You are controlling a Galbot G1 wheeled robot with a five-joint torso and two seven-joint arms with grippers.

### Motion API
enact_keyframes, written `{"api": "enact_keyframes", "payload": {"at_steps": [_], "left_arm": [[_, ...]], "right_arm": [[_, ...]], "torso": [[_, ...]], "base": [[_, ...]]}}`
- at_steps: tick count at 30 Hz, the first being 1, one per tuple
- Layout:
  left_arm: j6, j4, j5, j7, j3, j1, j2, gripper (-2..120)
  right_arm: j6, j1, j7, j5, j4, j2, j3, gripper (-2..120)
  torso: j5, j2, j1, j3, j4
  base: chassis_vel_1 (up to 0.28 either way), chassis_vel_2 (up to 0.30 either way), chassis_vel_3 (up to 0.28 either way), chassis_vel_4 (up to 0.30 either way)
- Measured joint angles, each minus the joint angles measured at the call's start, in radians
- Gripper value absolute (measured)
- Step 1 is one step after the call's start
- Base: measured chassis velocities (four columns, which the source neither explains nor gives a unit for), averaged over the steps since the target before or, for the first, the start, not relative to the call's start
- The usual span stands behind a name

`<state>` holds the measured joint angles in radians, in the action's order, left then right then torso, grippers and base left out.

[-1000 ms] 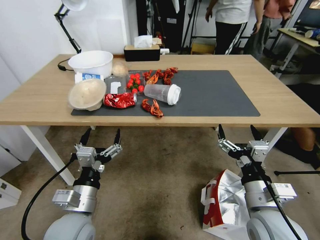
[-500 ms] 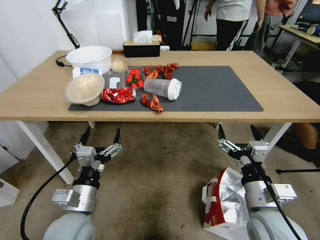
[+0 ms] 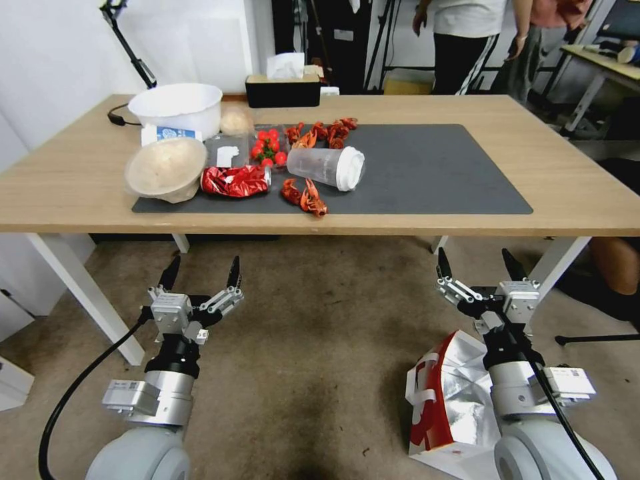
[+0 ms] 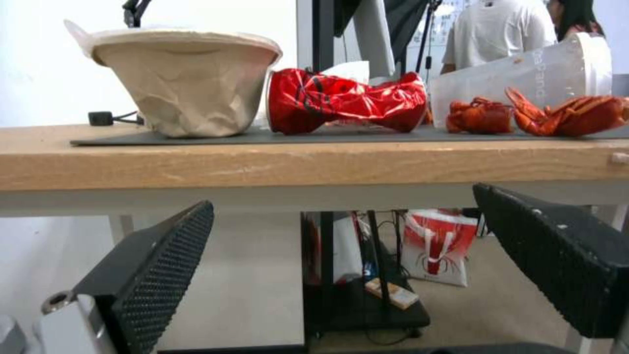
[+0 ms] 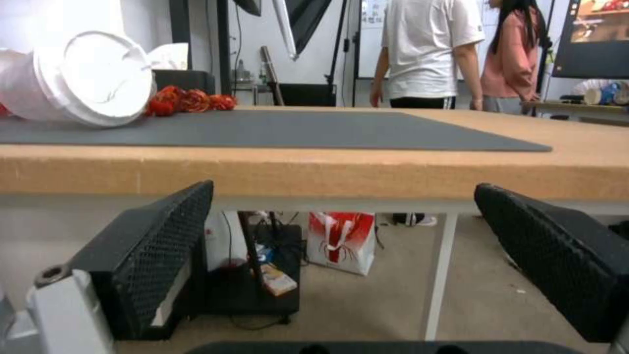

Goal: Pick up the food delivery bag from the floor and place it on the table.

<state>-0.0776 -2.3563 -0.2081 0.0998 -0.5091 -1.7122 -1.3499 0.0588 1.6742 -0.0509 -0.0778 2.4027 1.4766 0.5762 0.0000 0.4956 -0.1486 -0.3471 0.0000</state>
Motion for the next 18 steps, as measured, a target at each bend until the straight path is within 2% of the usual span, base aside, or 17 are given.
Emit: {"api": "enact_keyframes", "payload": {"at_steps": [9,12,18], "left_arm": [[0.000,-0.003,0.000,0.002,0.000,-0.002,-0.001,99],[0.000,-0.005,-0.001,0.002,0.000,-0.002,0.001,99],[-0.001,-0.005,-0.001,0.002,0.002,-0.004,0.000,99]], "right_arm": [[-0.003,0.005,0.000,0.003,0.000,0.003,-0.001,100],[-0.005,0.006,0.001,0.005,0.000,0.005,-0.002,100],[-0.007,0.011,0.001,0.010,-0.001,0.008,-0.006,100]], "torso": [[-0.0001,-0.026,0.009,0.016,0.0000],[0.0000,-0.050,0.018,0.032,0.0000],[0.0000,-0.072,0.024,0.048,0.0000]], "base": [[0.000,0.000,0.000,0.000],[0.000,0.000,0.000,0.000],[0.000,0.000,0.000,0.000]]}}
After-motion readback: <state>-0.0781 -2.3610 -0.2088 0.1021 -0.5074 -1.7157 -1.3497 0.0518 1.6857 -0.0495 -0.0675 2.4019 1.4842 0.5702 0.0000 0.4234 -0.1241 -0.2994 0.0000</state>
